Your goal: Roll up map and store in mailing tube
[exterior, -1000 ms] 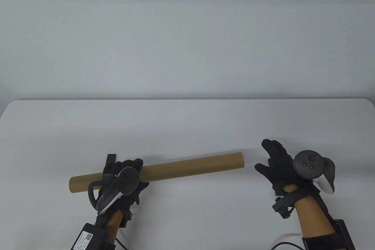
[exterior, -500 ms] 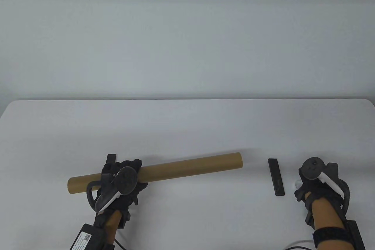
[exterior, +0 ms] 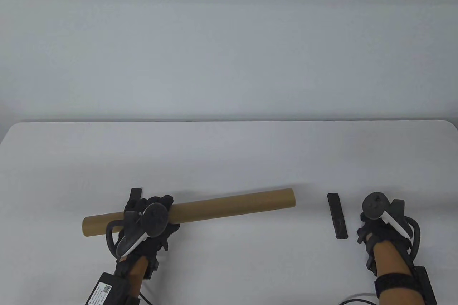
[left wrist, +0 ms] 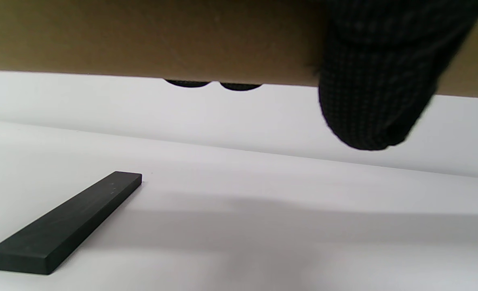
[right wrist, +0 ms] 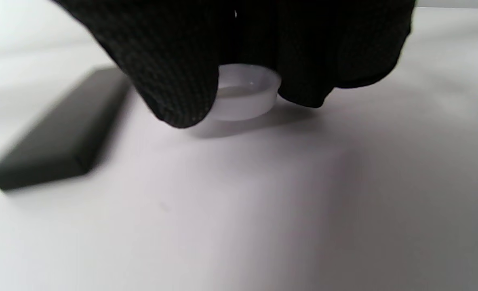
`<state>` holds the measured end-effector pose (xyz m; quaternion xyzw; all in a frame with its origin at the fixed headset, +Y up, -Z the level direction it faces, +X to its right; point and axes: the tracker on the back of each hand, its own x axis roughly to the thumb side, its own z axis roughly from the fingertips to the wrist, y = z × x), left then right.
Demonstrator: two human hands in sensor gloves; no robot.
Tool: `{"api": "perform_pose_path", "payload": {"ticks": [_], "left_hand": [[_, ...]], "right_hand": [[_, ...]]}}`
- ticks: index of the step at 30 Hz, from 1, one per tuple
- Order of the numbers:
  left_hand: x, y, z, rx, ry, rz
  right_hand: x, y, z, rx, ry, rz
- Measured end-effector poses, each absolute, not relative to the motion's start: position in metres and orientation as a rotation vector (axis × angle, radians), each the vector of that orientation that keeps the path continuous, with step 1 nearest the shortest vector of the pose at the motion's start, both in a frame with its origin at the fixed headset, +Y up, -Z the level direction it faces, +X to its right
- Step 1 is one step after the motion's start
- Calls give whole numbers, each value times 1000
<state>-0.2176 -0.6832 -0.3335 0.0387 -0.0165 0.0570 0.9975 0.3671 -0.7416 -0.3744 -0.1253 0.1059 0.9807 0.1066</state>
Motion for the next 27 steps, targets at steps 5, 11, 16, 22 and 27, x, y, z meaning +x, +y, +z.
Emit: {"api": "perform_pose_path", "payload": {"ticks": [5, 11, 16, 22, 27], "left_hand": [[-218, -682, -334, 92, -35, 130], [-221, -680, -333, 99, -43, 164], [-221, -680, -333, 96, -72, 194], [-219, -679, -332, 79, -84, 204], [-217, -676, -331, 51, -70, 192]], "right_hand": [[338, -692, -368, -52, -99, 2454], [289, -669, -361, 201, -209, 1944], [265, -680, -361, 287, -155, 1781], [252, -686, -358, 363, -119, 1674], [243, -687, -351, 323, -193, 1675]]}}
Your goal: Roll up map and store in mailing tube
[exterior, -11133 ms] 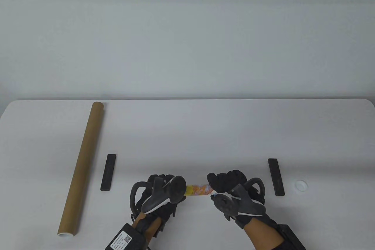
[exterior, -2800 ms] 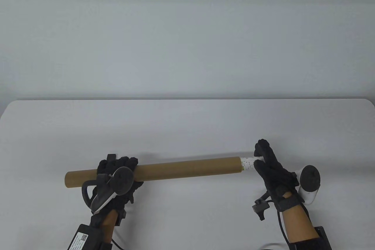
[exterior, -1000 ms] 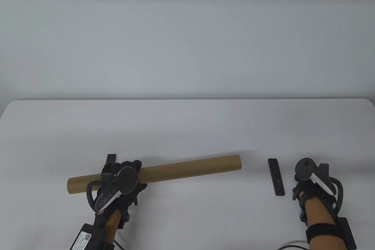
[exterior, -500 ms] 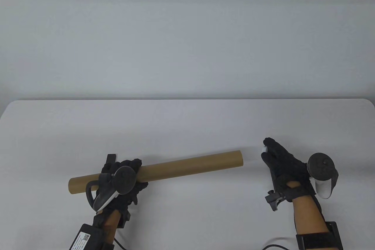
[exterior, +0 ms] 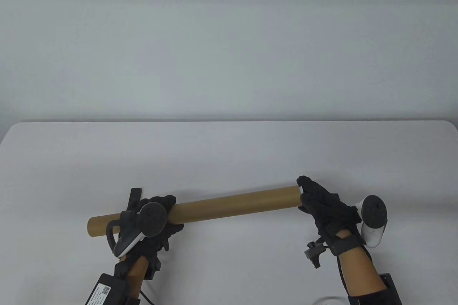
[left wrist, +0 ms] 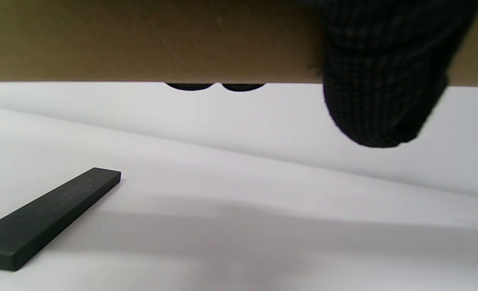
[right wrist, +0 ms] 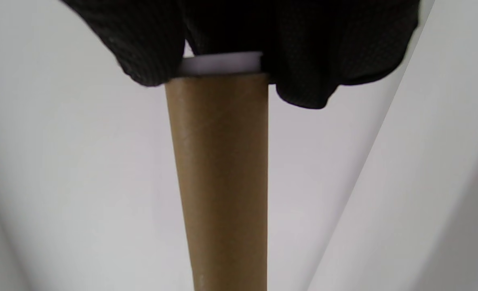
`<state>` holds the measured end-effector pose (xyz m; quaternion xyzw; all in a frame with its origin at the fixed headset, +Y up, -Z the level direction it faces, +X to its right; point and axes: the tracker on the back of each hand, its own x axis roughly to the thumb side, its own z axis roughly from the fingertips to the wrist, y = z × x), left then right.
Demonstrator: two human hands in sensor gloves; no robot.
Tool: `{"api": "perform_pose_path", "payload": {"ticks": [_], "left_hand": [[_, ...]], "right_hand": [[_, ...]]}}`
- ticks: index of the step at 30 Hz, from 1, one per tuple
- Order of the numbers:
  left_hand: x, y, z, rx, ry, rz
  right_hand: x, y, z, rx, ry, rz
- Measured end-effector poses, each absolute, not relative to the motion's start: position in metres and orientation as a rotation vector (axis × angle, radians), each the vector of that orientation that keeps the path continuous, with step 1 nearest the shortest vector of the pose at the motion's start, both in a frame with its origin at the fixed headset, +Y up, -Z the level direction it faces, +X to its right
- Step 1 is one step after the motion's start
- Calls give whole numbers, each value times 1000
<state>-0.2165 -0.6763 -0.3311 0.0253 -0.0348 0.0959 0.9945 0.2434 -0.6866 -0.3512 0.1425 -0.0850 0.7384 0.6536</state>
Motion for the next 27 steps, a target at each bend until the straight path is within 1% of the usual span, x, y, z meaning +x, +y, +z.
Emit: {"api": "perform_pose_path", "payload": {"ticks": [2, 5, 11, 15, 21, 27], "left_hand": [[-215, -678, -331, 42, -70, 220], [-210, -676, -330, 51, -61, 199], [-206, -676, -330, 60, -53, 207], [-205, -679, -331, 26, -54, 217], [-204, -679, -331, 38, -52, 203], [-214, -676, -332, 53, -34, 253]], "right_hand": [[240, -687, -349, 320, -204, 1665], [233, -689, -344, 299, -236, 1705], [222, -690, -344, 410, -180, 1730], [214, -689, -343, 439, -137, 1716], [217, -693, -347, 442, -115, 1760], [218, -685, -349, 478, -125, 1822]]}}
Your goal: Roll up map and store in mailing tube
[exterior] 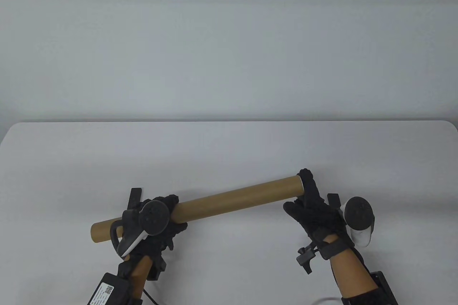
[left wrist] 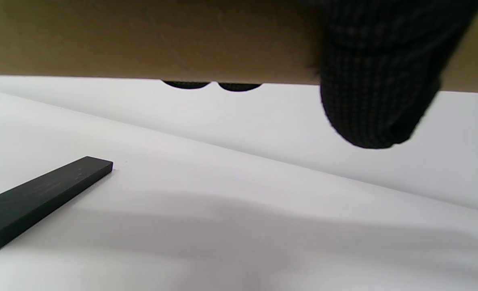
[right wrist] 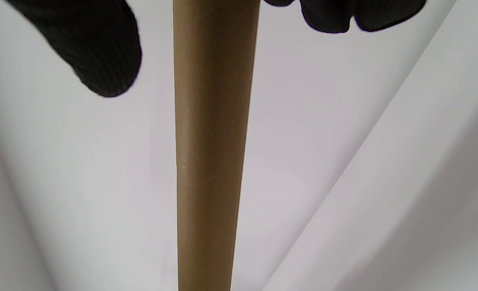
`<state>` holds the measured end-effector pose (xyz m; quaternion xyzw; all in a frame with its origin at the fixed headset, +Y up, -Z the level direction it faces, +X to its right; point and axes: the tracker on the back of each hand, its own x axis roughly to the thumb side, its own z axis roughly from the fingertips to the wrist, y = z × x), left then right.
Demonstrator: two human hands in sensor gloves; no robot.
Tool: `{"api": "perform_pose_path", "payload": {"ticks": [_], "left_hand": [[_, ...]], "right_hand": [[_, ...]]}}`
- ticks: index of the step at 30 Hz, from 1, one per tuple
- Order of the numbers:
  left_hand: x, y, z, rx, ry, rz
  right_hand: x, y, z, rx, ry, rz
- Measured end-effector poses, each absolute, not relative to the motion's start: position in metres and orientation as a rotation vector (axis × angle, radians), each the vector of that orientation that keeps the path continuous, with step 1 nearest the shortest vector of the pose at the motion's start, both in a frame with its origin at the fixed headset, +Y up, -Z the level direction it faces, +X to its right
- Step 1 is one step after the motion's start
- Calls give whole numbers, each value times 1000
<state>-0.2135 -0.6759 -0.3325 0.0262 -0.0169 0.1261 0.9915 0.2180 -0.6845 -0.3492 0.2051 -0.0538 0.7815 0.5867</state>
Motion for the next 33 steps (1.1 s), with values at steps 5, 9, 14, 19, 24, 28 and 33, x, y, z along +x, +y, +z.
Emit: {"api": "perform_pose_path", "payload": {"ticks": [5, 9, 14, 19, 24, 28, 33], "left_hand": [[-236, -670, -337, 35, 44, 348], [-263, -660, -343, 25, 134, 411], [-304, -653, -352, -5, 269, 473], [-342, -663, -364, -74, 417, 524], [-366, -689, -378, -148, 585, 474], [-380, -714, -388, -216, 685, 456], [-389, -737, -398, -246, 760, 400]], "right_hand": [[218, -672, -343, 488, -200, 1848], [215, -653, -331, 582, -298, 1882], [212, -647, -316, 720, -401, 1917], [205, -653, -314, 811, -374, 1903], [201, -661, -314, 818, -337, 1895], [201, -665, -317, 817, -314, 1904], [203, -674, -322, 785, -276, 1902]]}}
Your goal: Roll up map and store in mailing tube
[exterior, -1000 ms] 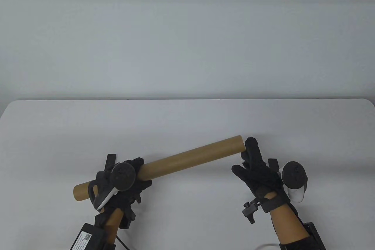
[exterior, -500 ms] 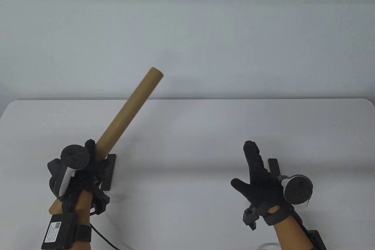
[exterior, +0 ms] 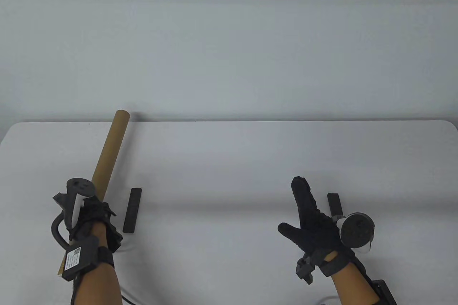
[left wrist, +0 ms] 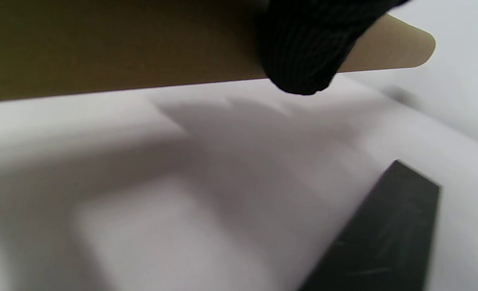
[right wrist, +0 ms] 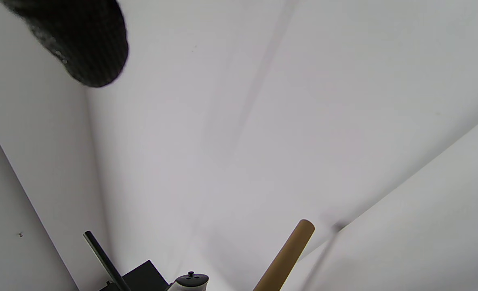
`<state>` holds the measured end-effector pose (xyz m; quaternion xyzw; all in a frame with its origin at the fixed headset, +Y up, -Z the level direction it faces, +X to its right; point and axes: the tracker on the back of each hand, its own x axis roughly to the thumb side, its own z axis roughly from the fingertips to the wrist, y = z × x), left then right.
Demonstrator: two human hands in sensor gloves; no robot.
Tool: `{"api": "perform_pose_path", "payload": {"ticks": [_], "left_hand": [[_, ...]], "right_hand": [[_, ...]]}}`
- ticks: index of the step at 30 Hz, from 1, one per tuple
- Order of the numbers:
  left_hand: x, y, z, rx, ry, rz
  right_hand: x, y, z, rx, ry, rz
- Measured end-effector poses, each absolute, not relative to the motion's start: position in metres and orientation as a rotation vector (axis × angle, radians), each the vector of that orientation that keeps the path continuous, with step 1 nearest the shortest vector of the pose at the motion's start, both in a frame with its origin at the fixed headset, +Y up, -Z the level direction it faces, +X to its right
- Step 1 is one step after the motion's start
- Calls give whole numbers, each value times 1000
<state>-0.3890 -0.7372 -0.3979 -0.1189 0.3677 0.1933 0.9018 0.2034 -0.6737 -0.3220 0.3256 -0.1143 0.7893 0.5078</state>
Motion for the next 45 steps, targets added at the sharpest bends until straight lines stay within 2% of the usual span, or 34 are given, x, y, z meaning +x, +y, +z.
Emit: {"api": "perform_pose_path", "payload": {"ticks": [6, 14, 19, 32, 35, 39, 41, 45], "left_hand": [[-390, -755, -405, -273, 789, 381], [-383, -761, -405, -265, 812, 269], [-379, -761, -405, -365, 858, 164], [-378, -757, -404, -350, 832, 196], [-373, -739, -402, -297, 797, 202], [-348, -695, -402, -179, 654, 267], [-326, -668, -400, -104, 538, 298], [-269, -617, -385, 48, 202, 417]], "right_hand": [[203, -683, -327, 758, -215, 1910], [202, -686, -328, 755, -196, 1906], [202, -687, -328, 762, -198, 1910], [201, -687, -327, 760, -201, 1907], [201, -687, -327, 760, -205, 1909], [202, -686, -328, 751, -208, 1904], [203, -686, -328, 749, -210, 1901], [202, -685, -327, 754, -219, 1901]]}}
